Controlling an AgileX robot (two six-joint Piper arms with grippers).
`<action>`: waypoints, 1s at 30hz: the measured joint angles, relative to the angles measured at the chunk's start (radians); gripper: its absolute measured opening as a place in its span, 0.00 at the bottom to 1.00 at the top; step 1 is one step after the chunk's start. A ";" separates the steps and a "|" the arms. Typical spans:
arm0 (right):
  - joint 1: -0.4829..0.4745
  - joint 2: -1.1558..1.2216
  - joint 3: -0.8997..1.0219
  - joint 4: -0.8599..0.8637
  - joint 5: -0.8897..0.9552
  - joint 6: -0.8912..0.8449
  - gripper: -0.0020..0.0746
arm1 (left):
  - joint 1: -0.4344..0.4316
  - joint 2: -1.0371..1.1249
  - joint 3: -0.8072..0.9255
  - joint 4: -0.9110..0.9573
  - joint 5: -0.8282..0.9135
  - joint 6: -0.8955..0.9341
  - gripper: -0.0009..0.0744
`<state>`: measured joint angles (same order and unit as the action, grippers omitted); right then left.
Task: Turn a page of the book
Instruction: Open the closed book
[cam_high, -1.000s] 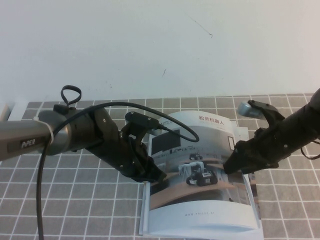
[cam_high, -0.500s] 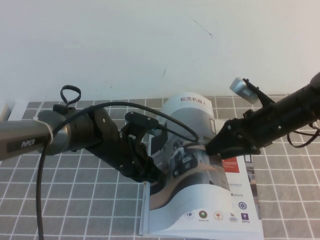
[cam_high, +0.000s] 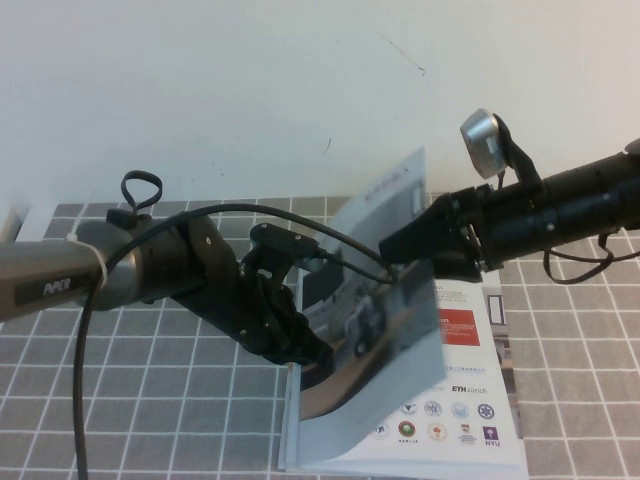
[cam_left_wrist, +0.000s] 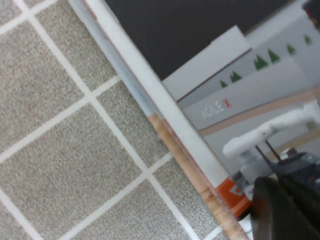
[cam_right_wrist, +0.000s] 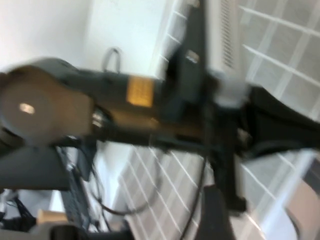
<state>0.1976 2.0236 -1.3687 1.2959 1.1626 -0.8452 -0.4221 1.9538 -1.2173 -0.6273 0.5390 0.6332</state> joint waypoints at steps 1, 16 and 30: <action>0.000 0.000 0.000 0.028 0.002 -0.015 0.61 | 0.000 0.000 0.000 -0.002 0.000 0.000 0.01; 0.002 0.000 0.000 0.118 0.005 -0.098 0.56 | 0.000 -0.118 0.002 0.013 0.024 -0.043 0.01; 0.037 0.000 0.000 0.118 0.005 -0.145 0.56 | -0.096 -0.543 0.047 0.249 0.170 -0.248 0.01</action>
<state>0.2347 2.0236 -1.3687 1.4142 1.1673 -0.9903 -0.5177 1.4112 -1.1705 -0.3784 0.7095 0.3856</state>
